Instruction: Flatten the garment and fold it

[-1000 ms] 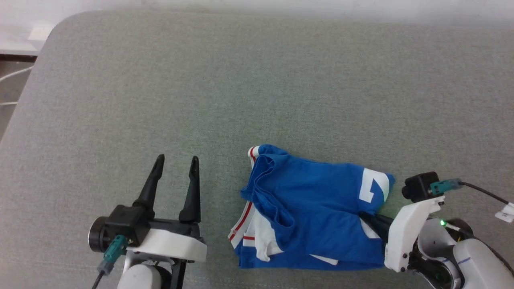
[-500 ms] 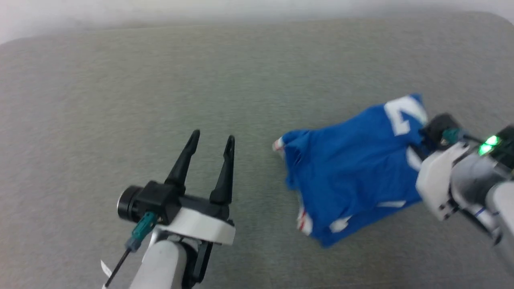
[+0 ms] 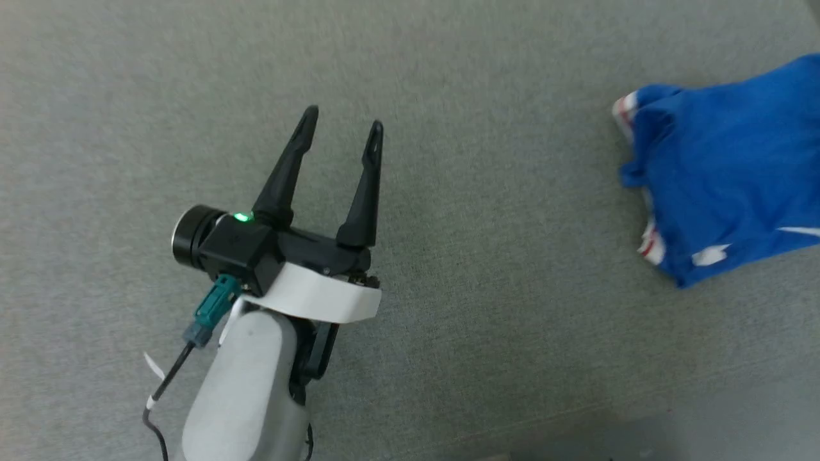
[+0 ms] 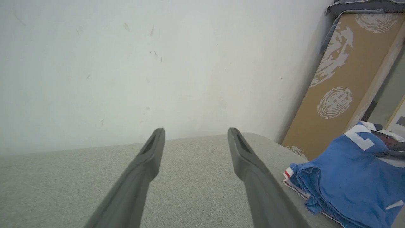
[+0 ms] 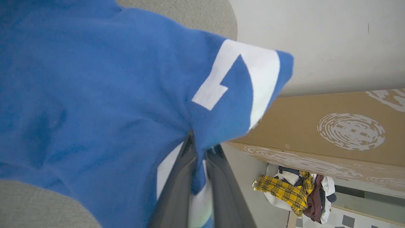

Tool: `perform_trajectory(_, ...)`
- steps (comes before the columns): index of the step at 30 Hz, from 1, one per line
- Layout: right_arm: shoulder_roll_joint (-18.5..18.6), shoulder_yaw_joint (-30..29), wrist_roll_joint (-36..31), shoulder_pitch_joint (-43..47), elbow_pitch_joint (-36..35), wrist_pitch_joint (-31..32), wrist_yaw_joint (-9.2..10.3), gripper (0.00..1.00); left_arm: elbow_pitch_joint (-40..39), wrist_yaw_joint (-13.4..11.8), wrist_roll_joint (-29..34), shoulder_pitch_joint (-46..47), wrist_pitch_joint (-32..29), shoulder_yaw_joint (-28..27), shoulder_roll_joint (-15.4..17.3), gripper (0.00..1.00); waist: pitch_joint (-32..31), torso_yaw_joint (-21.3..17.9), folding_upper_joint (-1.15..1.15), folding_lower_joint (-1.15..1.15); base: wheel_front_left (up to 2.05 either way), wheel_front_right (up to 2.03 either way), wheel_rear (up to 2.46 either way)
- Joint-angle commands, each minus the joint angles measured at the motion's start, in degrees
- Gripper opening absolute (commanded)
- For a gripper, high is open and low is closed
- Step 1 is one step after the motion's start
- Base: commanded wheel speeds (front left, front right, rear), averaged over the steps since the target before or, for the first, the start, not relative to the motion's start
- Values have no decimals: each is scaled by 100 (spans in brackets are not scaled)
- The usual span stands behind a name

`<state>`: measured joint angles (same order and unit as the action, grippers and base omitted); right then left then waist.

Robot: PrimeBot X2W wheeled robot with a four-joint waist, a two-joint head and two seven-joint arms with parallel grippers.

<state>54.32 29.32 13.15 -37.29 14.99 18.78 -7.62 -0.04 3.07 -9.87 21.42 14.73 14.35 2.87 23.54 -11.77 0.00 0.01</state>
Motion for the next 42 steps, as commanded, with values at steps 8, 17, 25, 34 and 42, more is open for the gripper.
perform_trajectory(8,343,-502,-686,-128,1286,-1020,13,0,-111,140,209,301,27,-2,0,100,1230,153,0,-1,0,0,0)
perform_trajectory(17,100,-1416,-1267,-270,2186,-1672,13,0,-126,173,246,386,27,-93,0,100,1501,312,0,-1,0,0,0)
perform_trajectory(25,-385,-2099,-1745,-373,2736,-2115,13,100,-27,147,167,265,27,-211,0,100,1123,258,0,-1,0,0,0)
perform_trajectory(34,-1075,-2598,-1669,-721,2553,-2356,13,100,56,66,-59,-262,27,-477,0,100,4,128,0,-1,0,0,0)
perform_trajectory(42,-2088,-3158,-1065,-337,1514,-2834,13,100,116,-207,-106,-881,27,-829,0,100,-956,292,0,-1,0,0,0)
